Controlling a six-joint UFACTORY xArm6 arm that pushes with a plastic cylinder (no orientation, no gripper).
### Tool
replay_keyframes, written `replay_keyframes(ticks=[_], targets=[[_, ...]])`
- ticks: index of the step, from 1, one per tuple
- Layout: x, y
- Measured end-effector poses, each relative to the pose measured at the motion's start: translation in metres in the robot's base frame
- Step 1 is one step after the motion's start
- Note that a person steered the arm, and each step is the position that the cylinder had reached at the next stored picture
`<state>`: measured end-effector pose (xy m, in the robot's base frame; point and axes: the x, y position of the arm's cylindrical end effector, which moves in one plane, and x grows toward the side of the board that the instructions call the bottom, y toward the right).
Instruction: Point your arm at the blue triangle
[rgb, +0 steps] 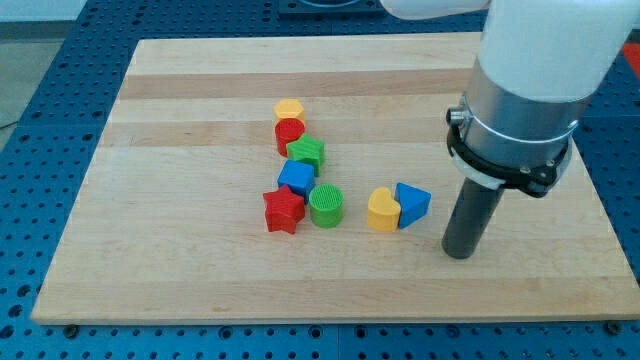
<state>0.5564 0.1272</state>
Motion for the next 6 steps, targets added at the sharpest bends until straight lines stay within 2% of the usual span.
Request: replay_keyframes(ticks=[1,2,3,5,6], targets=[[0.003,0.005],[0.016,0.085],[0.006,0.156],[-0.049,0.173],[-0.082,0.144]])
